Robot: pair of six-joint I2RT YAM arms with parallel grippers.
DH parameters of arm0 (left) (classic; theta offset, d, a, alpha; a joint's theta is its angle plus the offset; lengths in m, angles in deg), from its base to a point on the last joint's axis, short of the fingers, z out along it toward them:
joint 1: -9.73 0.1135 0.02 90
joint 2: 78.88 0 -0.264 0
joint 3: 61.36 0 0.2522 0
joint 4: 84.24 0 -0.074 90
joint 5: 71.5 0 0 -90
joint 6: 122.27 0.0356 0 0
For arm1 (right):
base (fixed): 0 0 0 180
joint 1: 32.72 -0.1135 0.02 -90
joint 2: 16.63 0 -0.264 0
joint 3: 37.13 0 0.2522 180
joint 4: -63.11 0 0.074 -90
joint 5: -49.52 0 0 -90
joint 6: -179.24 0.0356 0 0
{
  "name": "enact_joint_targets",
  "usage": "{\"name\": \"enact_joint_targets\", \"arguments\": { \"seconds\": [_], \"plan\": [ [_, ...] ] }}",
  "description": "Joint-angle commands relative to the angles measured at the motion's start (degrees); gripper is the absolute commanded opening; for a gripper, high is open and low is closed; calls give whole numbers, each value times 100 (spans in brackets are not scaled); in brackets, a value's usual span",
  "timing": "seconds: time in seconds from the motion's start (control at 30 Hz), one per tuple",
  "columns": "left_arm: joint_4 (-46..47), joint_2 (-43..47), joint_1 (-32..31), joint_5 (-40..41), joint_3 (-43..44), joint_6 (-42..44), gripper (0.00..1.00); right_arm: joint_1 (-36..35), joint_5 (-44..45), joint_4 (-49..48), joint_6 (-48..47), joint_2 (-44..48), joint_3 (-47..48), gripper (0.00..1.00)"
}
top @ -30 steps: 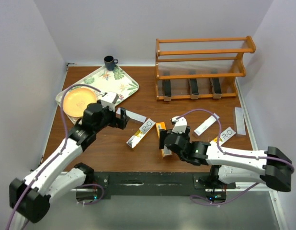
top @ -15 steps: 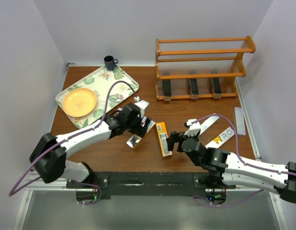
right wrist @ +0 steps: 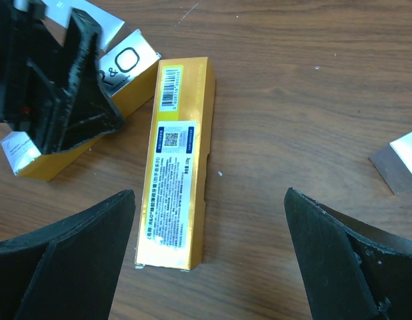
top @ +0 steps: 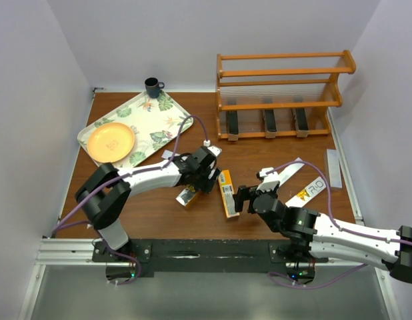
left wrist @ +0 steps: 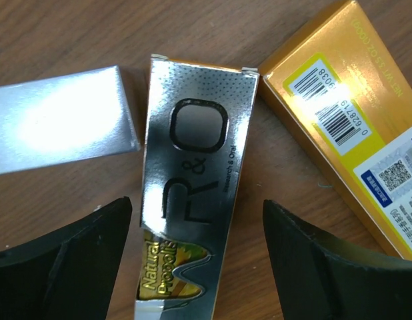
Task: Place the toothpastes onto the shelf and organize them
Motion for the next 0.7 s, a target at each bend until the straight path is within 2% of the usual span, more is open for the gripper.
{"name": "enact_joint_targets", "arguments": {
  "seconds": [0.0,0.13,0.33,0.47,0.67],
  "plan": [
    [106,-304,-82,197,283,-185,82,5,227,-246,-145,72,-119,99],
    [176,-506,-117,197,318,-202,76,14,236,-333,-189,54,-163,99],
    [220,-560,-126,136,344,-264,58,14,210,-360,-207,-51,-136,98],
    [290,-210,-126,92,187,-483,48,5,148,-456,-233,-69,-171,99],
    [624,782,-126,118,-323,-966,42,14,-307,-851,-453,-183,-171,98]
  ]
}}
